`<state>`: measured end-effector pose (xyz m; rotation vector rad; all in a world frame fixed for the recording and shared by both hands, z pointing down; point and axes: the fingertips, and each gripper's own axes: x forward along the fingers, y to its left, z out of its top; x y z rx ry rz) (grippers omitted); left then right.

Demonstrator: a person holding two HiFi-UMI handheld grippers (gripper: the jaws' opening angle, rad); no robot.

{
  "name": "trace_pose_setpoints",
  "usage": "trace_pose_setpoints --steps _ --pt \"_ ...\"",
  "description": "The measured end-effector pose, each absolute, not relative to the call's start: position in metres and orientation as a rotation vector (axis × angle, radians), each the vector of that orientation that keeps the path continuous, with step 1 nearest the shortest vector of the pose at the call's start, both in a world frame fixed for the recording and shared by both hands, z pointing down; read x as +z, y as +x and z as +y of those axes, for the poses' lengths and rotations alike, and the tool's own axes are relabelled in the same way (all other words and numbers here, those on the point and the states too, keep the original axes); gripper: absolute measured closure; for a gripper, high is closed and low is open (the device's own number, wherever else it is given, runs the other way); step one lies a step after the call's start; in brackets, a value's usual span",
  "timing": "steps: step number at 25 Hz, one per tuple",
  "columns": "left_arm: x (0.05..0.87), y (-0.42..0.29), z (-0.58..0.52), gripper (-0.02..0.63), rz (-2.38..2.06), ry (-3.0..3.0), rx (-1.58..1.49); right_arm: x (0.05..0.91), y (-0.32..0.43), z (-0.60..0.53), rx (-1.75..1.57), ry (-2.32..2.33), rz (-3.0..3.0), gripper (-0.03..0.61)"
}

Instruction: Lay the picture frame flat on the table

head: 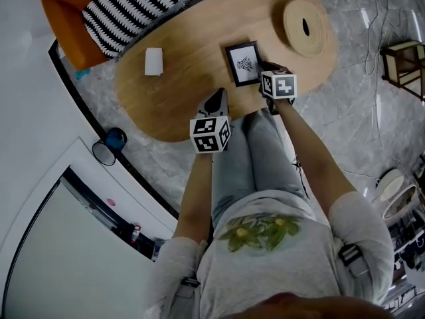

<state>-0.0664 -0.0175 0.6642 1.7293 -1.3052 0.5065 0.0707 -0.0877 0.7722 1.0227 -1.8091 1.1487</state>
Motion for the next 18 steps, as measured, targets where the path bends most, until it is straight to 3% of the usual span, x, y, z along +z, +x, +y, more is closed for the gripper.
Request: trace_pose_setpoints --steps 18 --pt "0.682 -0.072 -0.021 0.598 -1.31 1.725 0.494 0.808 0.064 -0.087 1.137 1.004 -1.765 0.503"
